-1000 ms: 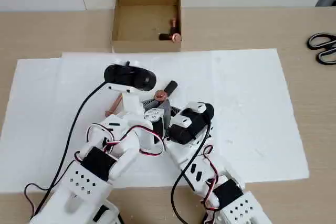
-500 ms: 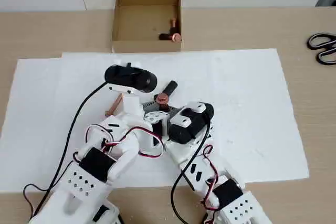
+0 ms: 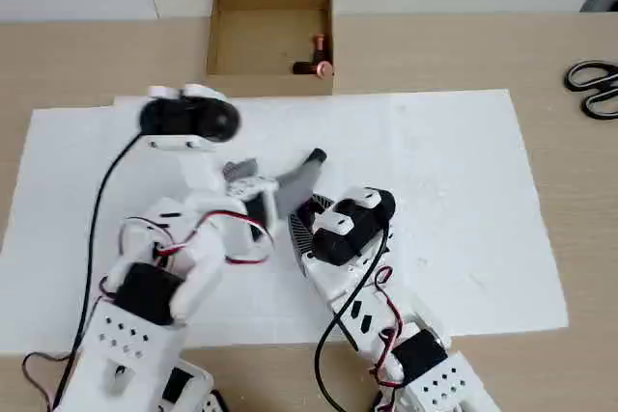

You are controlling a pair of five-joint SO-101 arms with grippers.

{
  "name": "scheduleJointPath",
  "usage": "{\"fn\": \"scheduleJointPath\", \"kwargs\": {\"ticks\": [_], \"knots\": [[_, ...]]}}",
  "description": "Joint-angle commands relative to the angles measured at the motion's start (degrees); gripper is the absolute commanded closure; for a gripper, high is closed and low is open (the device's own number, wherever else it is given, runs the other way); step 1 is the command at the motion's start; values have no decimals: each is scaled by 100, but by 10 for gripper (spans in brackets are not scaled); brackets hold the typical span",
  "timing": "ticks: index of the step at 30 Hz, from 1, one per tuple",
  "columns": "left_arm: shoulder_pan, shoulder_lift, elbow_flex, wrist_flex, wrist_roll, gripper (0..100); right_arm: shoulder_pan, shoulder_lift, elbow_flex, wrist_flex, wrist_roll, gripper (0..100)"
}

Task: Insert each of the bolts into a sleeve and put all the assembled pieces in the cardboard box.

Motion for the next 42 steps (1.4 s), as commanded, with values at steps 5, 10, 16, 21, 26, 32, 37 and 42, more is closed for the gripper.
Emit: {"fn": "scheduleJointPath", "kwargs": {"ticks": [5, 10, 16, 21, 26, 32, 37, 42], "knots": [[-1319, -695, -31, 791, -1011, 710, 13, -92, 44, 13, 62, 995], [-1327, -800, 180, 835, -1793, 712, 514, -92, -158, 1218, 70, 995], [-1327, -791, 418, 809, -1793, 712, 1930, -101, -1415, 3152, 70, 995], [-1327, -791, 611, 826, -1793, 712, 2062, 145, -2875, 3301, 387, 995], [-1319, -791, 611, 809, -1802, 712, 2105, 1798, -3859, 3037, 668, 995], [-1327, -800, 602, 826, -1802, 712, 2062, 4330, -4941, 453, 668, 995], [-1327, -800, 611, 826, -1802, 712, 2062, 6457, -5749, -1745, 677, 995], [-1327, -800, 629, 826, -1802, 712, 1974, 8330, -6936, -3029, 677, 995]]}}
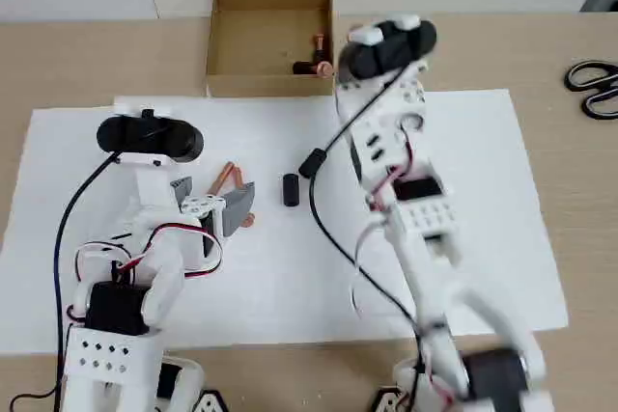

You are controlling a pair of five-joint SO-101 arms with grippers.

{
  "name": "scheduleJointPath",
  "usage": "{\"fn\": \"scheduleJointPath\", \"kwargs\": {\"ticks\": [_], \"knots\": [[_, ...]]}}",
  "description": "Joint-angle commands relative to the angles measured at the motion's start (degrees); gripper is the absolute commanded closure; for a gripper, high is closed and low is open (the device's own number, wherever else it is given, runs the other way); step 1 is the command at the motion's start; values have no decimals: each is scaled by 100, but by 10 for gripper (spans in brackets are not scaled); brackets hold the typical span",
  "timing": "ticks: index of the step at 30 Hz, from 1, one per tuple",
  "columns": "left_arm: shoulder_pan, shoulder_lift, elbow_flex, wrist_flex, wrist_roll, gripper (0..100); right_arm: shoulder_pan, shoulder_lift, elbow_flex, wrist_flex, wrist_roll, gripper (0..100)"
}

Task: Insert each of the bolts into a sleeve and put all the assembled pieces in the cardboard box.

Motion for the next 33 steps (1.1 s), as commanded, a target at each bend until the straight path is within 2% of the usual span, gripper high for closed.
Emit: {"fn": "scheduleJointPath", "kwargs": {"ticks": [1, 9, 17, 26, 29, 33], "knots": [[-44, -97, -4, 9, -44, 712, -75, 1200, -1231, -963, 79, 995], [-44, -97, 4, 18, -44, 712, -330, 3609, -3341, -1982, 79, 995], [-44, -97, 4, 141, -62, 712, -576, 5745, -5380, -1938, 79, 995], [-44, -97, 4, 202, -70, 712, -655, 7037, -6453, -1930, 88, 989], [-44, -97, 4, 202, -70, 712, -637, 7160, -6453, -1921, 88, 909], [-44, -97, 4, 202, -70, 712, -646, 7134, -6462, -1420, 88, 791]]}}
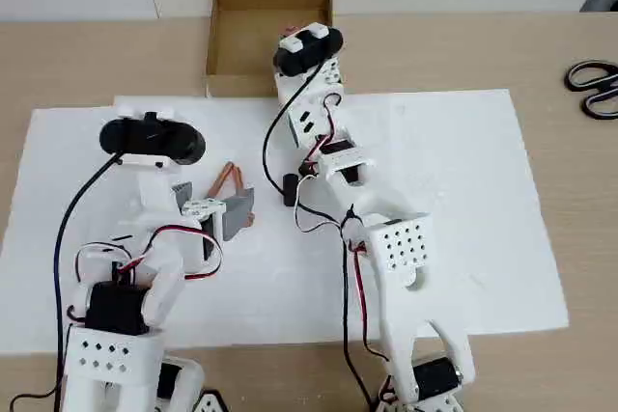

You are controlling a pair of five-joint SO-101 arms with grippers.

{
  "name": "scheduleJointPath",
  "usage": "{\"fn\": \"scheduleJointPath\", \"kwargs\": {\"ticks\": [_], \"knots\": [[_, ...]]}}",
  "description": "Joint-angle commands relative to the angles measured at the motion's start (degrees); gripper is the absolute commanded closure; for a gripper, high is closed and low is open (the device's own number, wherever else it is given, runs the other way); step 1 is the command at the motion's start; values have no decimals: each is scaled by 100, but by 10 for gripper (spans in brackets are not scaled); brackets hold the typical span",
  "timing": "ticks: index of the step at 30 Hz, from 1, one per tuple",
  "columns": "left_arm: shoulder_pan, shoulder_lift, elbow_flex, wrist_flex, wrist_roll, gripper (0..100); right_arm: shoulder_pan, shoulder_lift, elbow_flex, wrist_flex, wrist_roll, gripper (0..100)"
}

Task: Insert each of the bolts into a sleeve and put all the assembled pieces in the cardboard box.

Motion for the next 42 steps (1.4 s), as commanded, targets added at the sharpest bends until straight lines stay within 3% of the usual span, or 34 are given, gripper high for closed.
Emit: {"fn": "scheduleJointPath", "kwargs": {"ticks": [1, 12, 16, 25, 31, 33, 37, 40, 42], "knots": [[-44, -97, -13, 26, -9, 712, -4, -127, -281, 259, 70, 779], [-44, -97, -13, 0, -9, 712, 119, -532, -281, 312, 70, 775], [-44, -97, -31, 0, -9, 712, 286, -1402, -281, 1297, 70, 775], [-53, -97, -57, 18, -26, 712, 699, -4084, -255, 4435, 44, 775], [-88, -97, -66, 35, -26, 712, 796, -5763, -255, 7776, 62, 775], [-404, -97, -180, 88, -26, 712, 796, -6132, -255, 9059, 62, 775], [-1723, -97, -971, 747, -26, 712, 963, -6730, -255, 11284, 62, 775], [-2620, -88, -1437, 1108, -211, 712, 1182, -7020, -255, 12321, 62, 775], [-3007, -88, -1692, 1371, -571, 712, 1367, -7169, -246, 12435, 53, 775]]}}
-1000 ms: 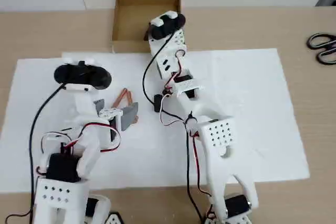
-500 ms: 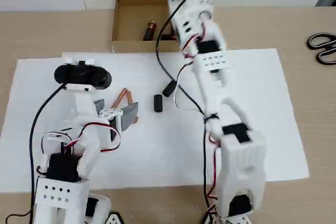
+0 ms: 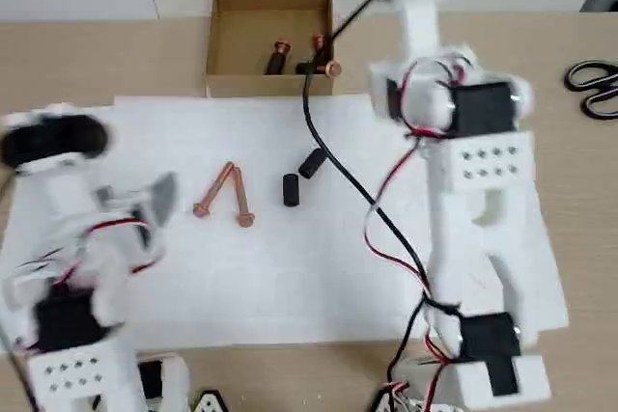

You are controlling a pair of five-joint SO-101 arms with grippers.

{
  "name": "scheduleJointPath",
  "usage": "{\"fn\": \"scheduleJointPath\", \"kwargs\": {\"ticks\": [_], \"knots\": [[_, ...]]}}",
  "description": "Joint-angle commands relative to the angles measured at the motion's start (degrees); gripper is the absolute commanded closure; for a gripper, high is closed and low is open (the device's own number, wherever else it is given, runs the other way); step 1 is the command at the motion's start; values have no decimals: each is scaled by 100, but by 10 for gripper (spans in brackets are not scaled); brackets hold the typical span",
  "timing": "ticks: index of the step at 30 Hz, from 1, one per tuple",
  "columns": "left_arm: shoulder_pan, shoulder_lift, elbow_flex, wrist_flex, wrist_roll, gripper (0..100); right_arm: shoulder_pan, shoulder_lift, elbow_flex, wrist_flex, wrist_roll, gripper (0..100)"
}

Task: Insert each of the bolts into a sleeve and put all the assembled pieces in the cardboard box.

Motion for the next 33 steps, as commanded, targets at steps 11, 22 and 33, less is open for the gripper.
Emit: {"fn": "scheduleJointPath", "kwargs": {"ticks": [11, 22, 33], "knots": [[-1143, -79, -1341, 1521, -1029, 712, 734, -2193, 1829, 453, 35, 775], [-1134, -79, -989, 1705, -1037, 712, 268, -3424, 4097, -1121, 35, 775], [-1160, -79, -787, 1785, -1011, 712, 22, -2651, 4431, -1077, -343, 775]]}}
